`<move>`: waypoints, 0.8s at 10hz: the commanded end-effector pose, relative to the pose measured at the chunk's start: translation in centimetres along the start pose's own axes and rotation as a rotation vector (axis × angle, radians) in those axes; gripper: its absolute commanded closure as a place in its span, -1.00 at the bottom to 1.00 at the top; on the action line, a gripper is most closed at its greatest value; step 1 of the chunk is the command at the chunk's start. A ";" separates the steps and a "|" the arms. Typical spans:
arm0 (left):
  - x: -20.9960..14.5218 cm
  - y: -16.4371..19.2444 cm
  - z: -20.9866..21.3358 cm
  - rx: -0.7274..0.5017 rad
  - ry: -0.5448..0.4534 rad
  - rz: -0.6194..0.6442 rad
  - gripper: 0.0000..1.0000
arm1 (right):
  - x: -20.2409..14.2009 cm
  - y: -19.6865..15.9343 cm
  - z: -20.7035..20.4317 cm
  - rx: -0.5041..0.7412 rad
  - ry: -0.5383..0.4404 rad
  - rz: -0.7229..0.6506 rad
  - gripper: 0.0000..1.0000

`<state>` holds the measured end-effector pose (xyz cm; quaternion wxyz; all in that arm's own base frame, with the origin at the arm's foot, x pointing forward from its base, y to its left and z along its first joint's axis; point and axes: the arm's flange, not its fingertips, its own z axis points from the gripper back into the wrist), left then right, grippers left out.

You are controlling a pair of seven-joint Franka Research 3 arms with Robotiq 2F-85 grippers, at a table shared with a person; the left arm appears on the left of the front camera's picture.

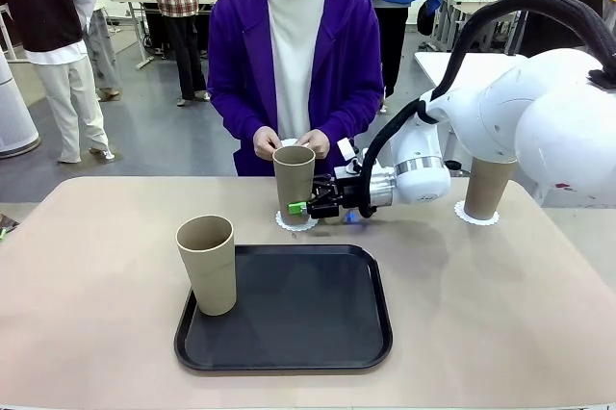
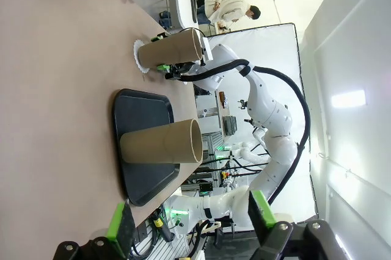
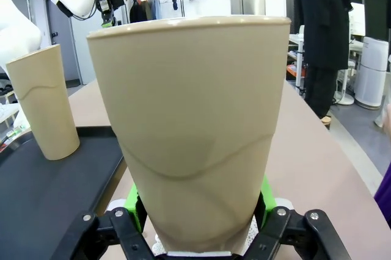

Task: Place coasters on the table and set cups on them.
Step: Take one Reusable plastic cup from the Flat Tray and place it on a coaster set by the human.

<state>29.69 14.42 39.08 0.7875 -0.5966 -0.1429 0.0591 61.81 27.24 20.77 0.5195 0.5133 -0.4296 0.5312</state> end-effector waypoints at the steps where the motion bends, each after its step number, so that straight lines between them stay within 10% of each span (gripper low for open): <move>1: 0.0 0.0 0.0 -0.014 -0.006 -0.014 -1.00 | -0.1 -0.7 0.0 0.031 0.012 0.014 -1.00; 8: 0.0 0.0 0.0 -0.014 -0.006 -0.014 -1.00 | 0.7 0.0 0.4 0.019 0.134 -0.032 -1.00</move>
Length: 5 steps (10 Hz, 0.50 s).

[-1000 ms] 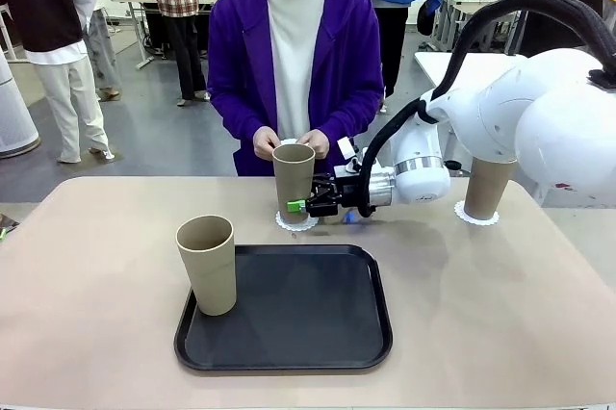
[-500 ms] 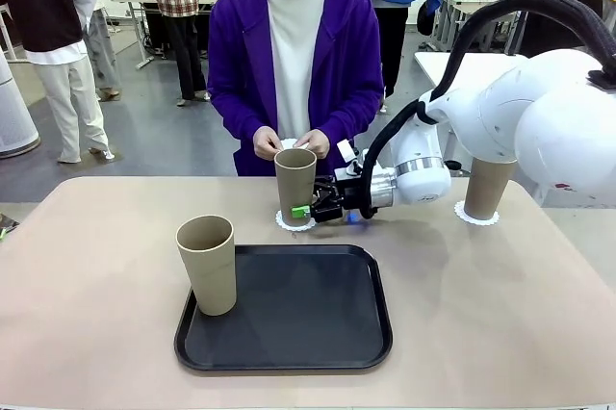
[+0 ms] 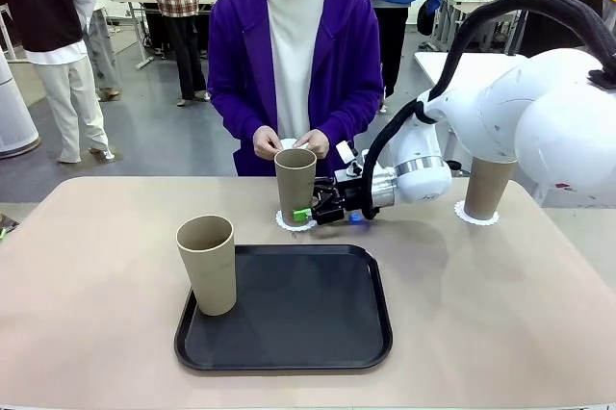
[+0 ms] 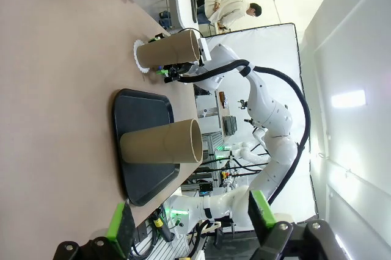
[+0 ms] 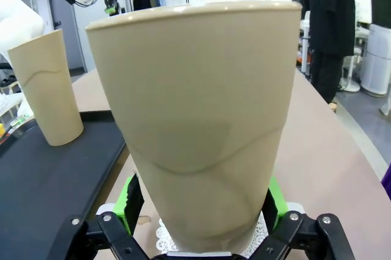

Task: Place coasters on the table and set cups on them.
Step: Take one Reusable plastic cup from the Flat Tray and place it on a coaster set by the human.

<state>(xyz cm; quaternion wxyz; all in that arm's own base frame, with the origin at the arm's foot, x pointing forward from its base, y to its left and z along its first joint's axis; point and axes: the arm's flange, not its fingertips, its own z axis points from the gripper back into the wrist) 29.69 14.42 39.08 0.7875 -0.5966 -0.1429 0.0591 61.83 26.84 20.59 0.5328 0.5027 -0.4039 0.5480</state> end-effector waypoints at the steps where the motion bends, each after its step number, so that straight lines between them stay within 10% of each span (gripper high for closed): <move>1: 0.0 0.0 0.0 -0.014 -0.006 -0.014 -1.00 | 1.4 0.3 0.4 0.016 0.089 -0.003 -1.00; 5: 0.0 0.0 0.0 -0.014 -0.006 -0.014 -1.00 | 2.7 1.4 2.1 0.000 0.175 -0.017 -1.00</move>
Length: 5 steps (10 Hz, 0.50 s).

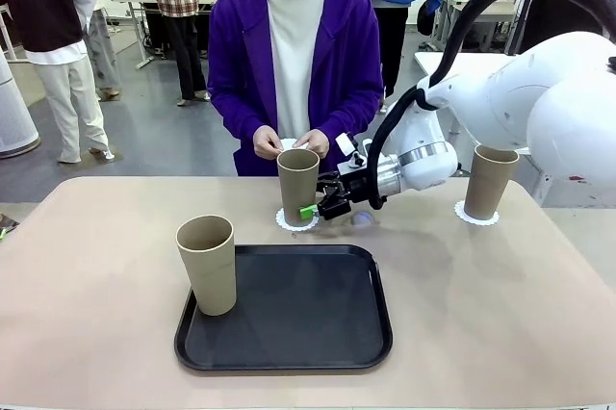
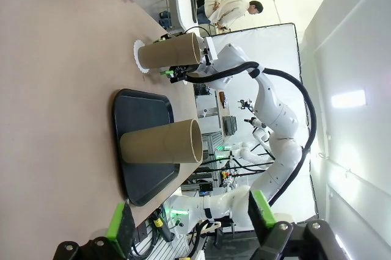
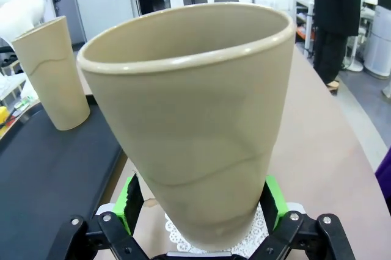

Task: Place coasters on the table and set cups on them.
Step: Take one Reusable plastic cup from the Flat Tray and place it on a coaster set by the human.

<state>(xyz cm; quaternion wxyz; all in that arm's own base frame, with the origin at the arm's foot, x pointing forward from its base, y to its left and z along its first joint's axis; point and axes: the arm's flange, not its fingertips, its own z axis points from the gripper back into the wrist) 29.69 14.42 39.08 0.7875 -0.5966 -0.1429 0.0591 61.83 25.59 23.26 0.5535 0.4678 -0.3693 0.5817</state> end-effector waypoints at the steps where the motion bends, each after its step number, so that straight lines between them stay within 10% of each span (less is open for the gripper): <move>1: 0.0 0.0 0.0 -0.014 -0.006 -0.014 -1.00 | 0.3 1.2 0.9 -0.015 0.065 -0.031 -1.00; 5: 0.0 0.0 0.0 -0.014 -0.006 -0.014 -1.00 | 0.0 1.5 2.3 -0.055 0.091 -0.077 -1.00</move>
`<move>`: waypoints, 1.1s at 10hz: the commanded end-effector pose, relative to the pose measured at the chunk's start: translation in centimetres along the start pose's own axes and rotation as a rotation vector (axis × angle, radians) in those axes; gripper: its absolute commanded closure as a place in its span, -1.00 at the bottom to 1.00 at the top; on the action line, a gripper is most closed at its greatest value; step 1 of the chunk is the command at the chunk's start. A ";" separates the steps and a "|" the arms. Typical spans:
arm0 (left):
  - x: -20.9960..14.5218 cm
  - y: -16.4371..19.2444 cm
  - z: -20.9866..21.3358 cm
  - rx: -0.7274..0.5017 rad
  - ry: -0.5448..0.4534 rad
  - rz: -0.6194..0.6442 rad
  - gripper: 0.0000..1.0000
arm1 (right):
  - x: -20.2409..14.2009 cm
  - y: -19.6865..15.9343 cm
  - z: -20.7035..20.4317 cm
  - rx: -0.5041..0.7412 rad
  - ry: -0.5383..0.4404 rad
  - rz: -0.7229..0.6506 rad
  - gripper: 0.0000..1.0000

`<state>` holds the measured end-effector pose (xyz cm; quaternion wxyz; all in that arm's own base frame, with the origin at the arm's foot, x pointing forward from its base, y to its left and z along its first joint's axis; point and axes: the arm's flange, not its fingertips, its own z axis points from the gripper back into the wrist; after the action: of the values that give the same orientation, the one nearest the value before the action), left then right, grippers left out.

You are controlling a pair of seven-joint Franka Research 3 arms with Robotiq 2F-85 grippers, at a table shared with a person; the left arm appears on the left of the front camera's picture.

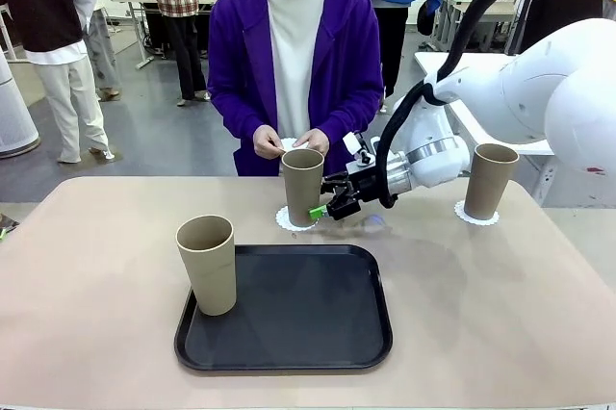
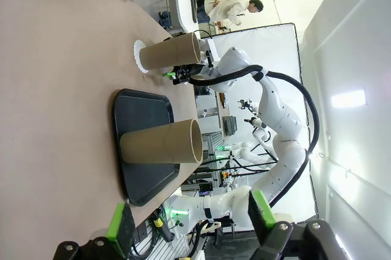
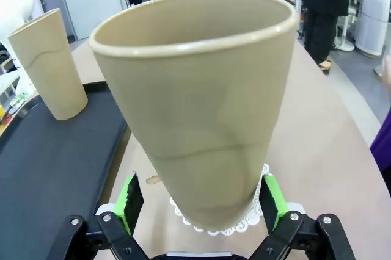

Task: Place coasters on the table and set cups on them.
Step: Take one Reusable plastic cup from the Flat Tray and place it on a coaster set by the human.

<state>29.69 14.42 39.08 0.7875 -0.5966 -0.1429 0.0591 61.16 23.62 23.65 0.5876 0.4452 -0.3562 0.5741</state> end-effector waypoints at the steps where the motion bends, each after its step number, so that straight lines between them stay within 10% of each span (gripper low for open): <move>1: 0.0 0.0 0.0 -0.014 -0.006 -0.014 -1.00 | 0.1 0.7 0.8 -0.017 0.040 -0.050 -1.00; 6: 0.0 0.0 0.0 -0.014 -0.006 -0.014 -1.00 | 0.9 2.7 3.1 -0.058 0.129 -0.112 -1.00; 11: 0.0 0.0 0.0 -0.014 -0.006 -0.014 -1.00 | 9.3 10.7 7.8 -0.203 0.426 -0.372 -1.00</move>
<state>29.69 14.42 39.07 0.7875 -0.5967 -0.1428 0.0592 54.27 18.43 33.51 0.7502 0.3360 -0.2362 0.5182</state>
